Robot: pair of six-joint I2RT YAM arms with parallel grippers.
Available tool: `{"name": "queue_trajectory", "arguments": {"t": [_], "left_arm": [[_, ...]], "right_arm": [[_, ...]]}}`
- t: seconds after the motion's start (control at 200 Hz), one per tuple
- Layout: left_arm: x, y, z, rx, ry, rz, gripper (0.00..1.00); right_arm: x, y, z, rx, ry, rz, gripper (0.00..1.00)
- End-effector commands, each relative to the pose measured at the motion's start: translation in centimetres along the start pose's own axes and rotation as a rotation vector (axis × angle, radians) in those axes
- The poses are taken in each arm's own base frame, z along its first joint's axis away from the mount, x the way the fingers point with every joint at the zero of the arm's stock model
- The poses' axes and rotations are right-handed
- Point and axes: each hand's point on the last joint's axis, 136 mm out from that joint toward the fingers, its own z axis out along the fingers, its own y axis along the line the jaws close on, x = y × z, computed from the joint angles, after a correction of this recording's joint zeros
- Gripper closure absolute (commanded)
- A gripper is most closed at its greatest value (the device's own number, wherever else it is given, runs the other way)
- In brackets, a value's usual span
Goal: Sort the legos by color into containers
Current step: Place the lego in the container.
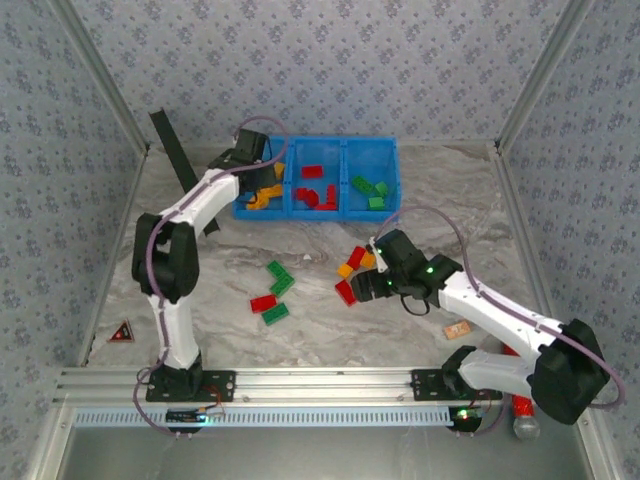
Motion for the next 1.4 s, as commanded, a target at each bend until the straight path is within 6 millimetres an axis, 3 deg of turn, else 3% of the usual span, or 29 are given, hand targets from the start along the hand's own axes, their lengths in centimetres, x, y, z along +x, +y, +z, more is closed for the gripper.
{"name": "queue_trajectory", "arguments": {"t": [0.0,0.145,0.17,0.44,0.69,1.04,1.394], "left_arm": [[-1.1,-0.4,1.8,0.025,0.016,0.003,0.62],[-2.6,0.1,4.7,0.002,0.018,-0.012,0.62],[-3.6,0.0,4.7,0.007,-0.001,-0.017,0.62],[-5.6,0.4,9.3,-0.040,0.012,0.003,0.61],[-4.6,0.7,11.2,-0.062,0.048,0.019,0.59],[-4.4,1.6,11.0,-0.083,0.056,0.038,0.44],[-7.3,0.5,6.5,-0.026,-0.006,0.058,0.30]], "right_arm": [[-1.3,1.0,0.0,-0.026,-0.021,-0.016,0.15],[-1.4,1.5,0.6,-0.030,0.002,-0.028,0.15],[-1.5,1.5,0.7,-0.031,0.004,-0.031,0.15],[-2.2,1.9,0.9,-0.016,0.037,-0.069,0.15],[-2.8,1.9,1.1,-0.002,0.052,-0.098,0.15],[-2.1,1.6,3.1,0.025,0.124,-0.131,0.17],[-0.6,2.1,5.1,0.016,0.200,-0.196,0.16]]}}
